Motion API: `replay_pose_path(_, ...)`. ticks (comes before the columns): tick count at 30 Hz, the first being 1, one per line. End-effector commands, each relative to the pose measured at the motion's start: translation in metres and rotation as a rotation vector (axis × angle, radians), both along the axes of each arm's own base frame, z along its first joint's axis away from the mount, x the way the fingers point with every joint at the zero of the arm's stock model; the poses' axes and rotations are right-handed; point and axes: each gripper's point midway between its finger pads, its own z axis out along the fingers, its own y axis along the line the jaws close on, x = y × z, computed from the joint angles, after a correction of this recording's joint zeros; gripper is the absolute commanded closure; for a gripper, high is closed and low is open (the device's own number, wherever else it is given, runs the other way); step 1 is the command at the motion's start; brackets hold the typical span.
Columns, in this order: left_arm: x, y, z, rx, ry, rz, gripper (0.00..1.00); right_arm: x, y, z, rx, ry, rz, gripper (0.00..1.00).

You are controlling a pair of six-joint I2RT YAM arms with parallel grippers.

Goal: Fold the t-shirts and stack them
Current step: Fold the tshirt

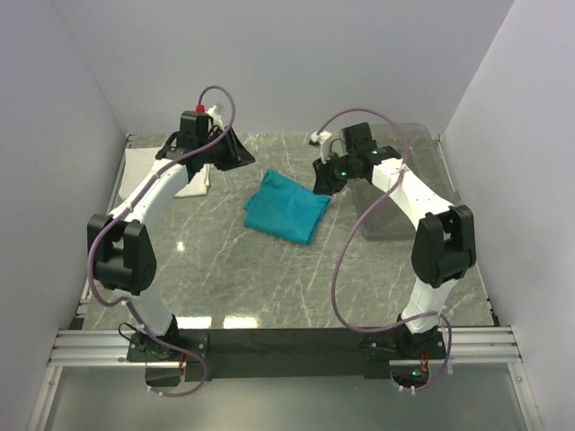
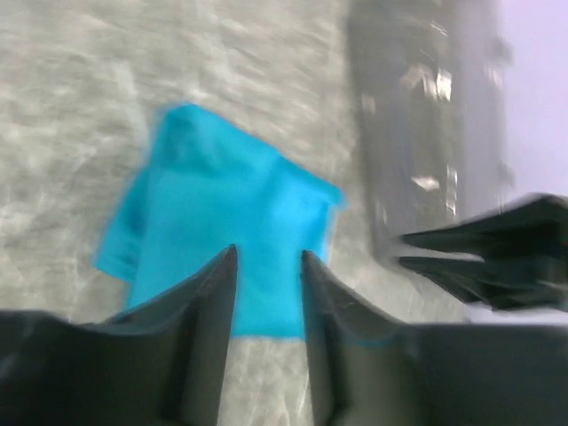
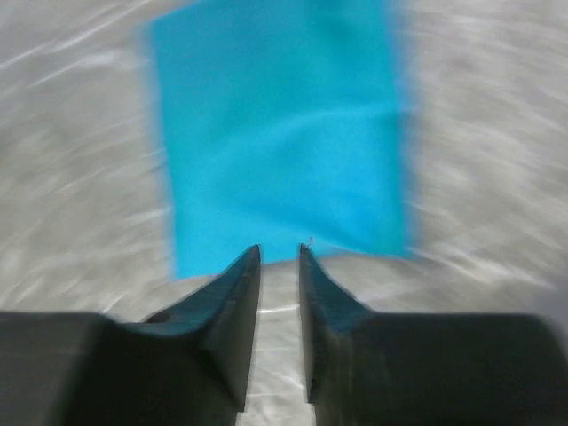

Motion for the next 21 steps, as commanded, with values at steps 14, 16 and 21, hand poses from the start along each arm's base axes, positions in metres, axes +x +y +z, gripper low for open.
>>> replay_pose_path(14, -0.069, -0.053, -0.159, 0.054, 0.359, -0.249, 0.98, -0.098, 0.045, -0.102, -0.105, 0.408, 0.244, 0.88)
replay_pose_path(16, -0.071, -0.05, -0.168, 0.065, 0.37, -0.241, 0.98, -0.097, 0.041, -0.111, -0.131, 0.425, 0.22, 0.89)
replay_pose_path(21, -0.078, -0.042, -0.193, 0.098, 0.418, -0.214, 0.96, -0.096, 0.034, -0.127, -0.191, 0.464, 0.191, 0.89)
